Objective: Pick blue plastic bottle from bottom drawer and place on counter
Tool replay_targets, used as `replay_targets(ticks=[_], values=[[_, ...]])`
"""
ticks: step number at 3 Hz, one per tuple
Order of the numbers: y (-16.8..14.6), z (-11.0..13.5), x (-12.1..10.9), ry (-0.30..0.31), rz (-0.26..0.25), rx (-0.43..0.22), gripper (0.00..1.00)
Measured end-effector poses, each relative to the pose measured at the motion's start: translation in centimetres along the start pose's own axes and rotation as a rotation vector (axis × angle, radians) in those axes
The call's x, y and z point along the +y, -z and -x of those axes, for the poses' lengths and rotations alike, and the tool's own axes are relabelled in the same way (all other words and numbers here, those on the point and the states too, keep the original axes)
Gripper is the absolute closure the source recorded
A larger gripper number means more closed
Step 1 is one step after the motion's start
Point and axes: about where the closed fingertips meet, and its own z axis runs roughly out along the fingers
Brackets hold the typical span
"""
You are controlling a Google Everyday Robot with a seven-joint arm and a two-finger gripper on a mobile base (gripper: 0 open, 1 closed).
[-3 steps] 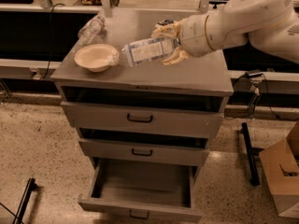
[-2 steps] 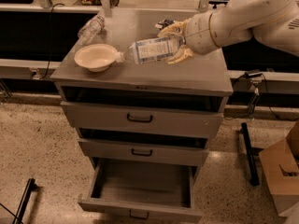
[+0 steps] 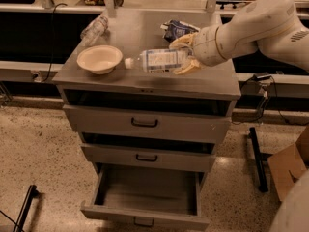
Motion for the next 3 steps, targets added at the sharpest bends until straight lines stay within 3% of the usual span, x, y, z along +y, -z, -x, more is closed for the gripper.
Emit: replay_targets(ticks=[2, 3], values=[[-1.0, -2.3, 1.2, -0.111, -0.006, 0.014, 1.0], [-1.3, -2.9, 1.3, -0.125, -0.026, 0.04, 0.84]])
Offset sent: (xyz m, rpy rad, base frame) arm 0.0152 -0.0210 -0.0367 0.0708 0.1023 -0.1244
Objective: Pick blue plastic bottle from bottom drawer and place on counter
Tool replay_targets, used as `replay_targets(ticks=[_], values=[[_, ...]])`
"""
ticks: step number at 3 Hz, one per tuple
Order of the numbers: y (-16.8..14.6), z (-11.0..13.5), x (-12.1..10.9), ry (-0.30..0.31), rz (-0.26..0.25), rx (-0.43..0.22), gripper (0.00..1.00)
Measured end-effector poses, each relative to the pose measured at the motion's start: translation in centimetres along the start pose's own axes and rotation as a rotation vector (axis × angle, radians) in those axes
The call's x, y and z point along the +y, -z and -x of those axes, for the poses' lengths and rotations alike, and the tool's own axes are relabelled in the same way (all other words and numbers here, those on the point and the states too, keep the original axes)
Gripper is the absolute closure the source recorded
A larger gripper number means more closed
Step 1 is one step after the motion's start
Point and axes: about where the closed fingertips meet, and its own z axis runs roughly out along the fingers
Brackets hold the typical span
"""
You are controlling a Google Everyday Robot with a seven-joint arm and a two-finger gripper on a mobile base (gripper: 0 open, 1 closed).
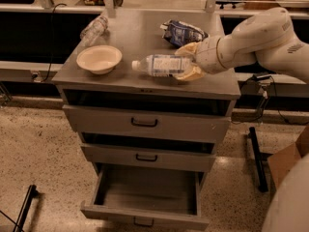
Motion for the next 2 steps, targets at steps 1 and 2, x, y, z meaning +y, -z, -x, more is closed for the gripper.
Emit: replay_targets(ticks=[1, 2], values=[[-0.09, -1.05, 0.34, -0.01, -0.031, 0.044, 0.63], [-0.16, -0.92, 0.23, -0.005, -0.035, 0.045, 0.38]])
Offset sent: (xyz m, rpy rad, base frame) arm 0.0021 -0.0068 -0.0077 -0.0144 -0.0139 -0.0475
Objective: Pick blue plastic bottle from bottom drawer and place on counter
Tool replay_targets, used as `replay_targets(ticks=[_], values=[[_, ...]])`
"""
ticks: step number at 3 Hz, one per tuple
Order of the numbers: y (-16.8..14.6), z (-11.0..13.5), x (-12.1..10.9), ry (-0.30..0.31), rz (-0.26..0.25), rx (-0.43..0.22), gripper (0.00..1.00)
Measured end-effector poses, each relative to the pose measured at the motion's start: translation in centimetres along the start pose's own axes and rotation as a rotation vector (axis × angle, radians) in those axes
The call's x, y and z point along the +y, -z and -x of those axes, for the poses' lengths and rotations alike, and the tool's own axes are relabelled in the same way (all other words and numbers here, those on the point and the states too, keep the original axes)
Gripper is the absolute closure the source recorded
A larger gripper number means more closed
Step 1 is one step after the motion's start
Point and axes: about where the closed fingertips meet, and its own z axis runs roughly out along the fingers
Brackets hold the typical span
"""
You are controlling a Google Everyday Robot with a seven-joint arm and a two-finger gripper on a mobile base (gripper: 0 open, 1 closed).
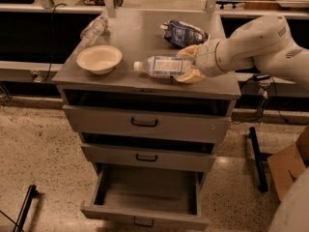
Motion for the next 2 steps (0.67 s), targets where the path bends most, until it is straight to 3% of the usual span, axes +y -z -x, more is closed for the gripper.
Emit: replay_targets(ticks=[1, 2], values=[[-0.03, 0.27, -0.05, 0.006, -0.001, -0.004, 0.15], [-0.06, 0.51, -0.1, 0.01, -0.001, -0.007, 0.0]])
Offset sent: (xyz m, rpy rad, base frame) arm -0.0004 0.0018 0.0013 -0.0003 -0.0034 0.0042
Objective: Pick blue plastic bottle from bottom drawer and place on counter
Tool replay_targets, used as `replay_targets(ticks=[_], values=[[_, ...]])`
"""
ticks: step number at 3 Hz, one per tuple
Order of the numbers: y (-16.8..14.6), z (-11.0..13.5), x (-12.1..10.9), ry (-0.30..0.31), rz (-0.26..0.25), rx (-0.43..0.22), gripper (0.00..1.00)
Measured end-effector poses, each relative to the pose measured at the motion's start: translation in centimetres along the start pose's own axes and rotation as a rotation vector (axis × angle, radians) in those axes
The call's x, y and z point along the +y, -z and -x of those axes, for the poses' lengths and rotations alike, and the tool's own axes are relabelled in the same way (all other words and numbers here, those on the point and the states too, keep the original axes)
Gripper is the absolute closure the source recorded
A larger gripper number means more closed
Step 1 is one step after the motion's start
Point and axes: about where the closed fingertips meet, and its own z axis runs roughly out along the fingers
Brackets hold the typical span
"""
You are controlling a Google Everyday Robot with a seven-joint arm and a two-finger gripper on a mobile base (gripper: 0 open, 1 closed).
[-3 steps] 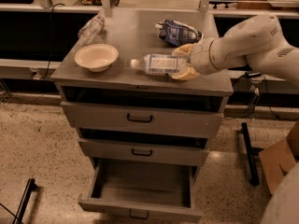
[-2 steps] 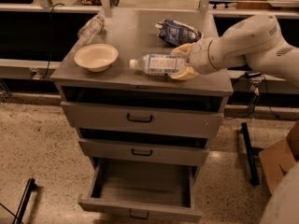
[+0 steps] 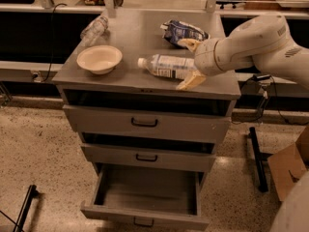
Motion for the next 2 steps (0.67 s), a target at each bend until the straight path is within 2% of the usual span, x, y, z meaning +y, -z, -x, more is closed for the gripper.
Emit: replay_targets(ticks=[2], values=[[0.11, 0.72, 0.07, 0.014, 0.009, -0.017, 0.0]])
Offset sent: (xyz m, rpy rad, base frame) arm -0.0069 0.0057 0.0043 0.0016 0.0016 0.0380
